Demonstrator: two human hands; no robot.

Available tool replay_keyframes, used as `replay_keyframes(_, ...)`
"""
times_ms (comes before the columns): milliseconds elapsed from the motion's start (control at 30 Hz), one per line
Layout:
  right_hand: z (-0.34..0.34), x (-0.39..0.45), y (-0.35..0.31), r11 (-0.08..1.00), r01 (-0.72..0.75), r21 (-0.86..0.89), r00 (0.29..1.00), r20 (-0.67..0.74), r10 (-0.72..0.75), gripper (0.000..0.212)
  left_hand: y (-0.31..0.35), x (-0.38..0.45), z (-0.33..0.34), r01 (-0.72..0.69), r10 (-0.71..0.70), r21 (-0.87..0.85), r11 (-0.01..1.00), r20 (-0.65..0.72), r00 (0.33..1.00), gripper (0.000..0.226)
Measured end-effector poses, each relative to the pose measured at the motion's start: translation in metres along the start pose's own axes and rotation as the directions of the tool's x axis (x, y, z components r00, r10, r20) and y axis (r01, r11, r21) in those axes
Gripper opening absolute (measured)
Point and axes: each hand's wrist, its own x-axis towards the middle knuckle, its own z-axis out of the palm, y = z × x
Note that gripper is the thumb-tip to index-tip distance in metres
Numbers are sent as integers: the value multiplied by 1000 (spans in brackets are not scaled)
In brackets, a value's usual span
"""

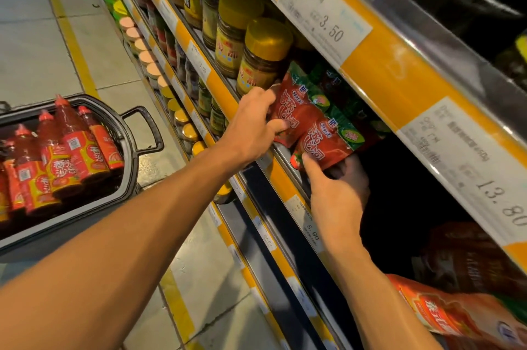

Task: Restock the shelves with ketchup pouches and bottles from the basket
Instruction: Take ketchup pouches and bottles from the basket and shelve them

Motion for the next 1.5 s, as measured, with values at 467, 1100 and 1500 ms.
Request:
replay_keyframes(467,-15,-36,-11,998,52,25,996,-72,-50,47,27,-52,-24,124,-126,-32,992,-98,987,58)
replay_keyframes(1100,-221,-313,-52,975,-222,-2,969,114,221,37,214,-291,-135,346,-335,-85,934,121,935,21)
replay_keyframes(1500,-400,-517,65,878,-438,193,804,-352,478,13,325,-451,-10,161,-99,-65,985,548,830,14)
